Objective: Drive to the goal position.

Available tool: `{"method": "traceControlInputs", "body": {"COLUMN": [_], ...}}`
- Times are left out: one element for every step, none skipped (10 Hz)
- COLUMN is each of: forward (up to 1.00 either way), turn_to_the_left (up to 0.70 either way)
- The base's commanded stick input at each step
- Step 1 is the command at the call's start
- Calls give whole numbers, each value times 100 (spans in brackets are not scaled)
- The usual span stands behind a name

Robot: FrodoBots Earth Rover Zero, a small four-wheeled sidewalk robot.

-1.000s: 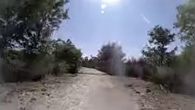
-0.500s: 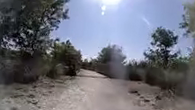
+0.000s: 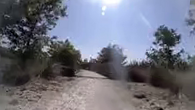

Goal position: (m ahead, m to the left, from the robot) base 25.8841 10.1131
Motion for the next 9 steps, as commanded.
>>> {"method": "traceControlInputs", "body": {"forward": [70, 70, 70, 70, 70, 70, 70, 70, 70], "turn_to_the_left": [0, 0, 0, 0, 0, 0, 0, 0, 0]}}
